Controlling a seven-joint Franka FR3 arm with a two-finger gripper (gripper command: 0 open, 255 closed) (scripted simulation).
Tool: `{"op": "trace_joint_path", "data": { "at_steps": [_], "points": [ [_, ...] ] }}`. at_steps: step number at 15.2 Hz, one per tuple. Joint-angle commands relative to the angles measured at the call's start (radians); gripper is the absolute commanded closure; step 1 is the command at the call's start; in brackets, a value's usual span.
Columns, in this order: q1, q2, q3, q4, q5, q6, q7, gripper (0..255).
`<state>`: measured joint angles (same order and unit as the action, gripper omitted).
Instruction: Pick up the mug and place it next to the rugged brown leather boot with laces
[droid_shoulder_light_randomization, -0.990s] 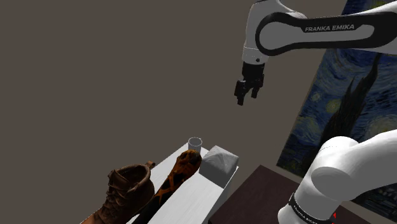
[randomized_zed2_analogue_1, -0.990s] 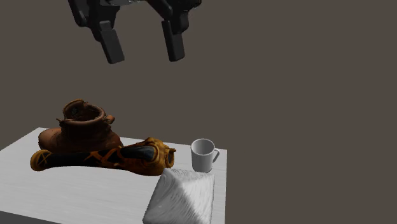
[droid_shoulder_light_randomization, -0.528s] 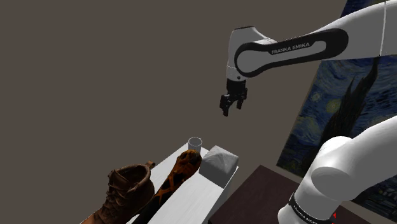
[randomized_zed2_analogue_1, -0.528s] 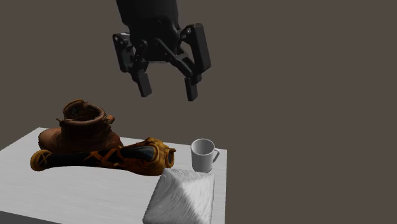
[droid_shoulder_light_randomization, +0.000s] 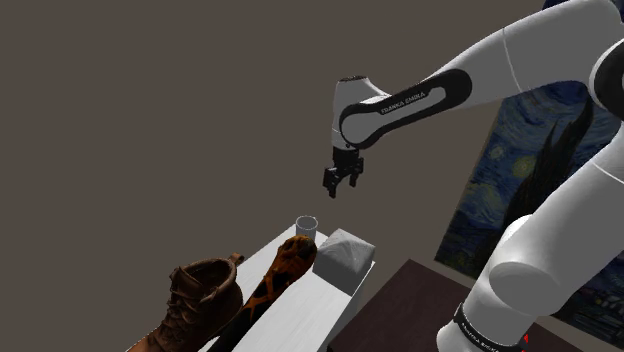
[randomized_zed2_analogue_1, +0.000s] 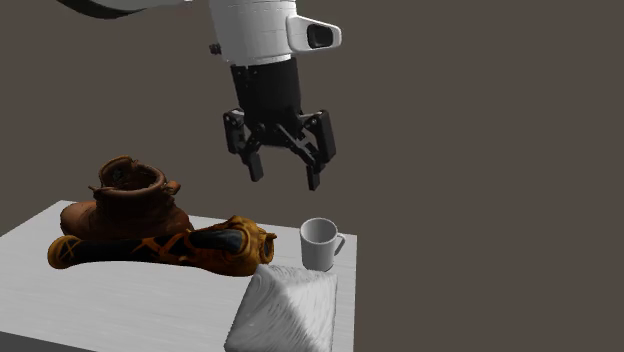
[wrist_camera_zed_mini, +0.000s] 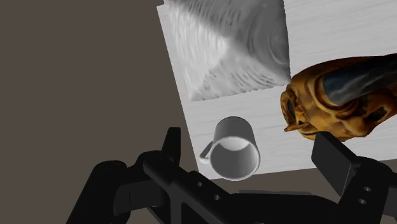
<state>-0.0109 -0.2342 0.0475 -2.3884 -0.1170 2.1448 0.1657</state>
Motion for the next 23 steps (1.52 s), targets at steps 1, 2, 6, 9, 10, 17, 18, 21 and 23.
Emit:
{"op": "trace_joint_path", "data": {
  "at_steps": [1, 2, 6, 9, 10, 17, 18, 21, 23],
  "points": [
    [0.002, 0.078, 0.005, 0.018, -0.003, 0.059, 0.012, 0],
    [0.002, 0.116, 0.006, 0.031, -0.005, 0.084, 0.017, 0],
    [0.003, 0.269, 0.010, 0.093, -0.015, 0.172, 0.034, 0],
    [0.006, 0.386, 0.011, 0.154, -0.023, 0.226, 0.046, 0],
    [0.007, 0.425, 0.011, 0.177, -0.026, 0.242, 0.049, 0],
    [0.021, 0.699, 0.009, 0.371, -0.039, 0.318, 0.067, 0],
    [0.023, 0.738, 0.008, 0.404, -0.040, 0.324, 0.068, 0],
    [0.025, 0.785, 0.006, 0.428, -0.043, 0.346, 0.071, 0],
    [0.026, 0.806, 0.003, 0.431, -0.047, 0.364, 0.073, 0]
  ]
}}
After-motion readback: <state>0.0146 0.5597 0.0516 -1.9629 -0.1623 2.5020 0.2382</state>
